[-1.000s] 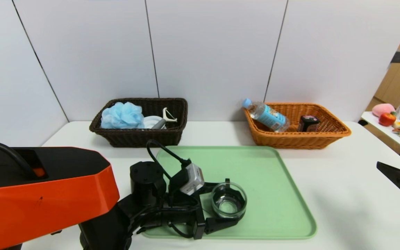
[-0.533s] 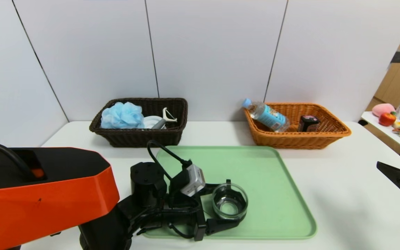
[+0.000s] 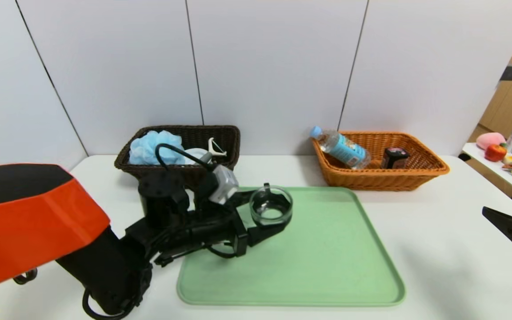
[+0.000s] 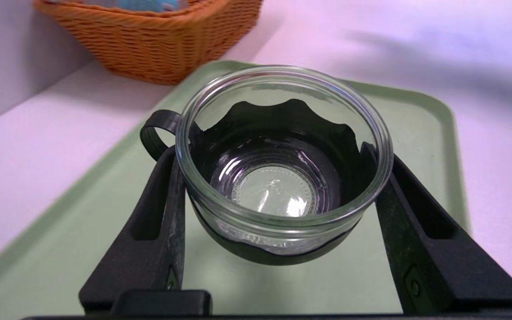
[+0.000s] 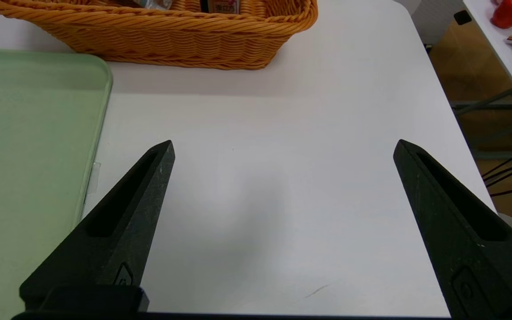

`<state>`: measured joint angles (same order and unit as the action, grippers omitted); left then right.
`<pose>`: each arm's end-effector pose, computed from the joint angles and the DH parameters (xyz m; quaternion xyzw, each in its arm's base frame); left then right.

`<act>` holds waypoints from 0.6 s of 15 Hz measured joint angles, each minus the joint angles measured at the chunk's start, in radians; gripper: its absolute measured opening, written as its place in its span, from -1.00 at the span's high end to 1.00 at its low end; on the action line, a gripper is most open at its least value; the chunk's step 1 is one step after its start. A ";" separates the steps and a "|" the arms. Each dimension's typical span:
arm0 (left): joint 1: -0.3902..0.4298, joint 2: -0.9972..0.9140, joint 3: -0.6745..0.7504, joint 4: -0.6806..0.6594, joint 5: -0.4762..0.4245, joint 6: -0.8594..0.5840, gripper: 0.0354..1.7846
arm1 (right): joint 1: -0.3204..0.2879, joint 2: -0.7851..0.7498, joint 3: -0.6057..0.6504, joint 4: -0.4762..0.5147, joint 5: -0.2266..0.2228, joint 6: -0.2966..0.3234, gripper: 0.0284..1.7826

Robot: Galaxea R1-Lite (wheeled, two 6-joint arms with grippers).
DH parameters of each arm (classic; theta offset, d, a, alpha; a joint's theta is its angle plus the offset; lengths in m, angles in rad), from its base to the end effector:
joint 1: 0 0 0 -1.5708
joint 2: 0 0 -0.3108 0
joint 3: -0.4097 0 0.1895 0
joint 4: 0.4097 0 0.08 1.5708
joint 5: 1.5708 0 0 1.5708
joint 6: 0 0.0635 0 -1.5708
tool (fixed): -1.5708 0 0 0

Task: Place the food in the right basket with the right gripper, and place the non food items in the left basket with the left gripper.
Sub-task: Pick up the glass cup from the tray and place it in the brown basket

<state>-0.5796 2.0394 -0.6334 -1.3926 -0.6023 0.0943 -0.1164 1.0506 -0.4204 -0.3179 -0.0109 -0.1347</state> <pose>0.2946 -0.2358 0.1164 0.0391 -0.0196 -0.5568 0.8295 0.1658 -0.0201 0.1842 -0.0582 0.1592 -0.0522 0.9841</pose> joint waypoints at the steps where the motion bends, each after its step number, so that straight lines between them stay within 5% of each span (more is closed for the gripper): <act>1: 0.039 -0.022 -0.034 0.057 0.002 0.001 -0.34 | 0.000 -0.001 0.000 0.000 0.000 0.000 -0.90; 9: 0.354 -0.107 -0.536 0.639 0.030 0.009 -0.34 | 0.001 -0.004 0.001 -0.001 -0.001 0.000 -0.90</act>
<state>-0.2251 1.9323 -1.1698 -0.7532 -0.5723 0.1034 -0.1149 1.0464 -0.4189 -0.3185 -0.0119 -0.1351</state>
